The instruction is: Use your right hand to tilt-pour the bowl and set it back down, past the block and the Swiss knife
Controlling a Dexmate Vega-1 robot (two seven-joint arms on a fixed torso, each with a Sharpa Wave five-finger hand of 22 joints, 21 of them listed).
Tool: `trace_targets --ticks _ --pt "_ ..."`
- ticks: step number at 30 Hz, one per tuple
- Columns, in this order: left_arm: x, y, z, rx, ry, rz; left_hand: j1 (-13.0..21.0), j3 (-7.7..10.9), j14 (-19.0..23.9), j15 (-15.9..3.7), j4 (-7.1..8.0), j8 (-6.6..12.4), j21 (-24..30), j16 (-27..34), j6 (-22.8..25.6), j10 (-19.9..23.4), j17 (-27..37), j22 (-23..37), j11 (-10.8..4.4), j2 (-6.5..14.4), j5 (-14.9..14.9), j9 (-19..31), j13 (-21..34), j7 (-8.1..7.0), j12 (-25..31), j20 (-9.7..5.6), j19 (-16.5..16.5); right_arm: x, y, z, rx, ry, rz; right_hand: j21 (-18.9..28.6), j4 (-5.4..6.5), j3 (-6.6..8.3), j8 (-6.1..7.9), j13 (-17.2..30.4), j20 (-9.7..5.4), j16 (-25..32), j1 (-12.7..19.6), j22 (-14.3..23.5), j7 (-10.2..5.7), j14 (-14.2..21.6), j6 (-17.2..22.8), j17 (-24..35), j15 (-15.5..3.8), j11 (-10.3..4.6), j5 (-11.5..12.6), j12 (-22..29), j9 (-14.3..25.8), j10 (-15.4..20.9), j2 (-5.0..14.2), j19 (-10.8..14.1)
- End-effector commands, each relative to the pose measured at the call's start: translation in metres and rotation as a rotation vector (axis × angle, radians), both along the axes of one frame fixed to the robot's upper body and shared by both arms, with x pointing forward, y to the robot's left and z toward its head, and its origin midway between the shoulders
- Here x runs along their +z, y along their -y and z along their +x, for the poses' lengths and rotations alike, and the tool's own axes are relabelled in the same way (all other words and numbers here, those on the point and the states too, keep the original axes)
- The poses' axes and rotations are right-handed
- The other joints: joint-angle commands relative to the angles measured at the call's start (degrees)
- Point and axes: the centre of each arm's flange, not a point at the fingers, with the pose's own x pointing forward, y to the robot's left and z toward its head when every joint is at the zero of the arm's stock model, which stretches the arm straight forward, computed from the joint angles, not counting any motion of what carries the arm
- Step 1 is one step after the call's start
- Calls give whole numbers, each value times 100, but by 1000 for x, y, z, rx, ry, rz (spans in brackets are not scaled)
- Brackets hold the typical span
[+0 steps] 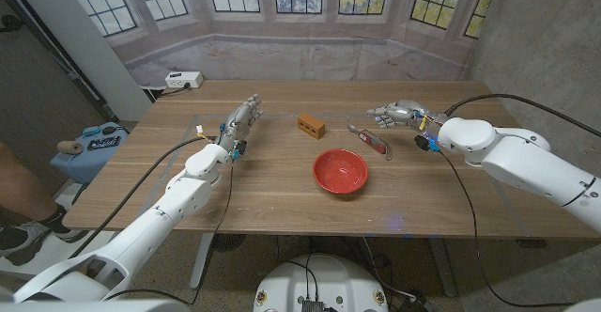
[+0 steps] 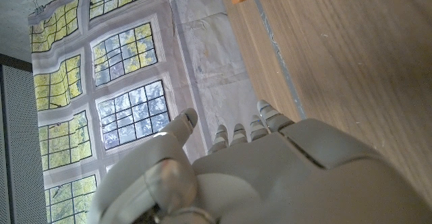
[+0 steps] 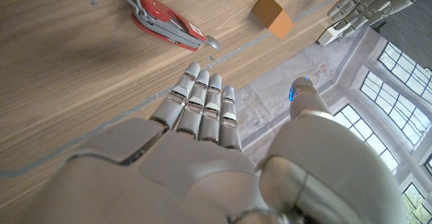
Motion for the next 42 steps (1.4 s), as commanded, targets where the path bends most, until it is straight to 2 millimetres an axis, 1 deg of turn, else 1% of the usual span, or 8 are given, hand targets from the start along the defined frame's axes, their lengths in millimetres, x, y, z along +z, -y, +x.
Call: trace_targets --ticks 1,14,23,31,35,42 --pt "-1 1 -1 -4 2 0 -804 21 44 21 -43 1 17 19 18 41 15 20 10 -874 26 16 22 0 31 -16 59 8 -11 -10 -20 -29 -139 6 17 47 65 33 -3 30 127 34 -6 130 140 6 -14 9 35 33 17 133 -22 36" --pt "-5 4 -5 -5 1 -7 -793 7 71 26 -69 0 18 21 44 54 17 21 16 -866 25 18 24 6 30 -13 77 13 -22 -11 -25 -107 -282 9 20 58 26 42 -1 53 252 40 50 268 124 13 -31 42 38 0 19 150 -56 54" --pt "-6 4 -7 -5 2 -7 -795 -3 74 27 -73 -2 17 20 52 57 21 21 9 -861 23 18 24 2 28 -6 84 16 -34 -10 -45 -137 -351 -3 13 85 27 47 -16 80 400 43 70 399 195 22 -77 21 39 -11 21 216 -72 31" --pt "-6 4 -7 -4 3 -6 -800 -6 80 27 -73 -7 15 19 56 60 25 21 13 -863 23 19 25 -2 26 -1 86 15 -48 -8 -48 -154 -395 -13 4 118 1 50 -20 98 528 45 98 486 181 28 -82 60 45 -31 21 233 -71 4" --pt "-6 4 -7 -8 2 -7 -802 -5 88 22 -75 -7 15 20 61 72 26 22 5 -862 24 19 25 -1 30 -2 90 15 -56 -6 -37 -168 -417 -16 -8 146 -30 53 -10 95 638 46 143 510 138 31 -78 83 49 -65 20 197 -77 -7" --pt "-9 3 -6 -10 0 -17 -804 -4 100 22 -78 -9 17 20 69 88 27 22 17 -865 24 20 26 0 33 -1 103 16 -70 -4 -17 -206 -464 -18 -17 196 -103 60 55 97 854 47 243 568 2 43 -69 135 60 -108 21 175 -97 -18"
